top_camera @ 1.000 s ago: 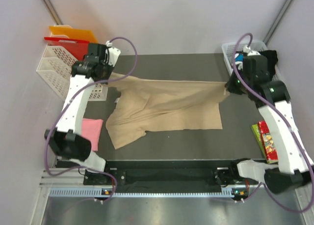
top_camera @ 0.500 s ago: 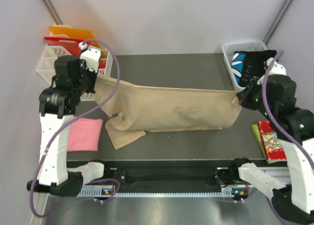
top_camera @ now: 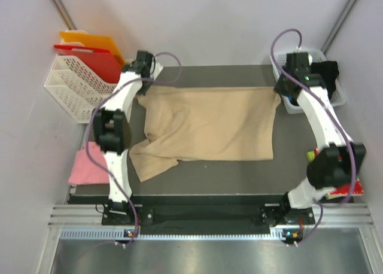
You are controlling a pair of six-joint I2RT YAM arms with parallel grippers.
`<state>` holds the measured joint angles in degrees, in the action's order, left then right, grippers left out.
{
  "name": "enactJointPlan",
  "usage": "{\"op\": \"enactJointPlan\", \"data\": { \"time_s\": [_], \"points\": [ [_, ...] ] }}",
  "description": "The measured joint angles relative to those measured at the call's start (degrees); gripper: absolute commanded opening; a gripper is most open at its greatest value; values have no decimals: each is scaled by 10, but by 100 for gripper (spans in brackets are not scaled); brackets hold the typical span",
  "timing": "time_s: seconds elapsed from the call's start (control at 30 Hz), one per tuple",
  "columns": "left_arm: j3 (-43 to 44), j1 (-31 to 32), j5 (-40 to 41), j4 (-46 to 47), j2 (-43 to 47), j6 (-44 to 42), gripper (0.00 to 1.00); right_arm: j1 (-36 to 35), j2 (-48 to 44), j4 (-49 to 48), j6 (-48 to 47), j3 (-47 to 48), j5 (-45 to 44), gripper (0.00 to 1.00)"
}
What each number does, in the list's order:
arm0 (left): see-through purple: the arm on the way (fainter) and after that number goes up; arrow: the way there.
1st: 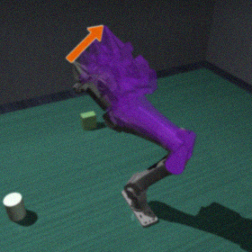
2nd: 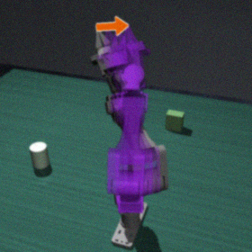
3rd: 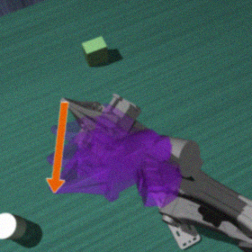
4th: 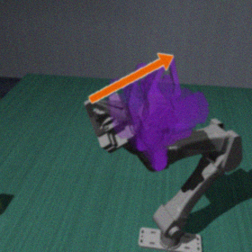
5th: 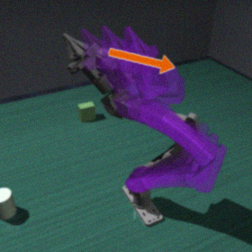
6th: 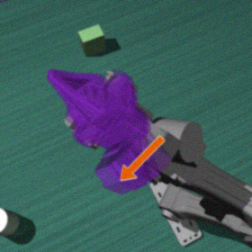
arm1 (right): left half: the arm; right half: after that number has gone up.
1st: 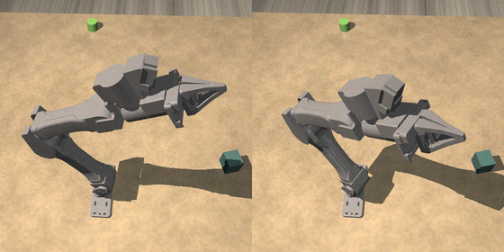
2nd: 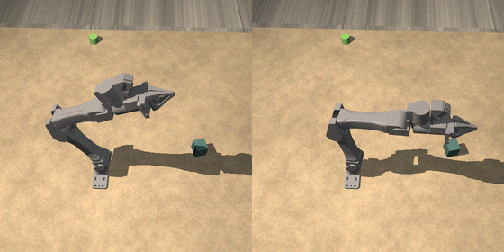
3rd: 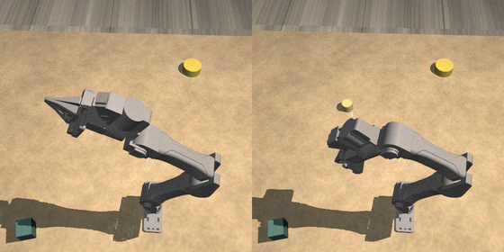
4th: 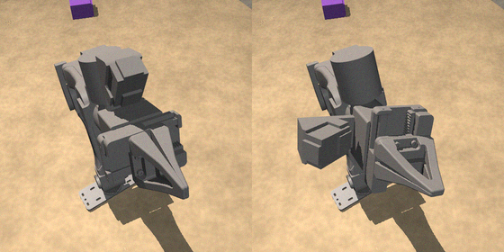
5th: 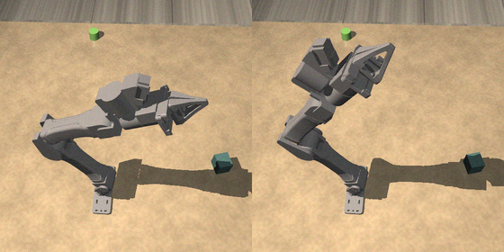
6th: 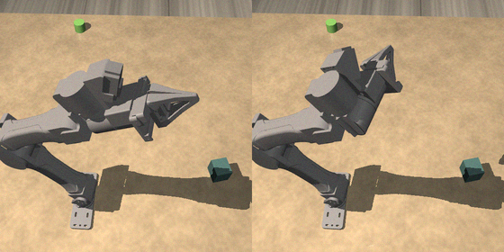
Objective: Fold and stack the t-shirts
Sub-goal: Fold the tshirt
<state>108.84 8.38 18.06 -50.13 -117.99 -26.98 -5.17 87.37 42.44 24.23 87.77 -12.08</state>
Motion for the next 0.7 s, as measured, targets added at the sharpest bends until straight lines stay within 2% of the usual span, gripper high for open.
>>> {"op": "enactJointPlan", "data": {
  "time_s": [0.1, 0.17, 0.27, 0.4, 0.7],
  "points": [
    [211, 1, 31, 24, -156, -47, 0, 12, 109, -15, -3, 73, 13, 0],
    [295, 3, 61, 64, -224, -93, 0, 16, 176, -30, -5, 126, 23, 0],
    [294, 10, 98, 134, -250, -168, 0, 18, 245, -46, -6, 179, 34, 0],
    [265, 20, 131, 202, -252, -234, 2, 19, 281, -51, -8, 200, 40, 0],
    [264, 14, 201, 308, -271, -222, 4, 20, 286, -65, -13, 200, 63, 0]
  ]
}}
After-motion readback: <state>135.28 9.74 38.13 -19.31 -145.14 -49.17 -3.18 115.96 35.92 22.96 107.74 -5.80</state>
